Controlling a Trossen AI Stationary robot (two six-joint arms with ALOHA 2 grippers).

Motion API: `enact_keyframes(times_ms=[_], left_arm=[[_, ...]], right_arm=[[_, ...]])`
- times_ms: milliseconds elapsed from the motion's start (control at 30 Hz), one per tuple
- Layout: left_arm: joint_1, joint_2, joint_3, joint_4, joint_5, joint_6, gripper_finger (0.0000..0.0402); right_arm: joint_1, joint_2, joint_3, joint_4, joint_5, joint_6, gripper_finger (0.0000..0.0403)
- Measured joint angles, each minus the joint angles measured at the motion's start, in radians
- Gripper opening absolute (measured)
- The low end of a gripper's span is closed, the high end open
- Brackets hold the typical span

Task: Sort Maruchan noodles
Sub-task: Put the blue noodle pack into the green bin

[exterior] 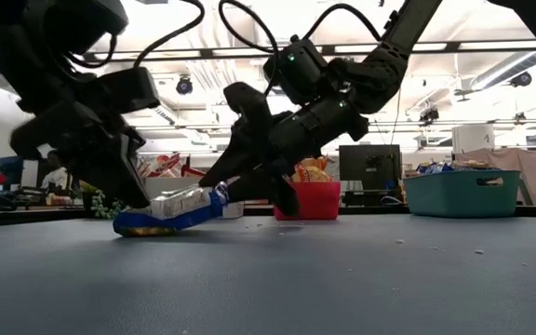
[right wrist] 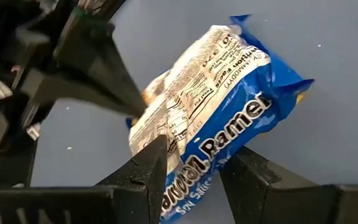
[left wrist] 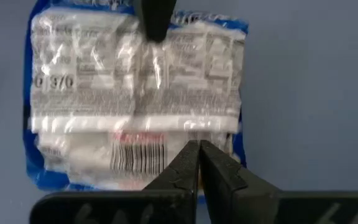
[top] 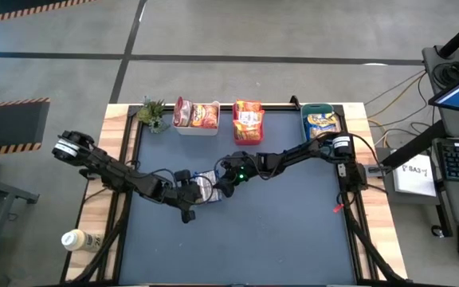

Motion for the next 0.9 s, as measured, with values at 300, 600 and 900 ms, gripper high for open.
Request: enact_keyframes(times_ms=[300,600,900], left_arm=[[-0.015,-0.204,-0.021,-0.095,-0.080,0.025,0.0000],[-0.014,-0.215,-0.165,0.184,-0.110,0.034,0.0000],[-0.014,-0.057,-0.197,0.363,-0.100,0.004,0.0000]], right_arm=[[-0.011,-0.094,-0.006,-0.152,0.011,-0.077,0.0123],[-0.012,-0.122,-0.006,-0.318,0.006,-0.056,0.0123],[-0.022,-0.134,-0.005,-0.341,-0.059,0.009,0.0152]])
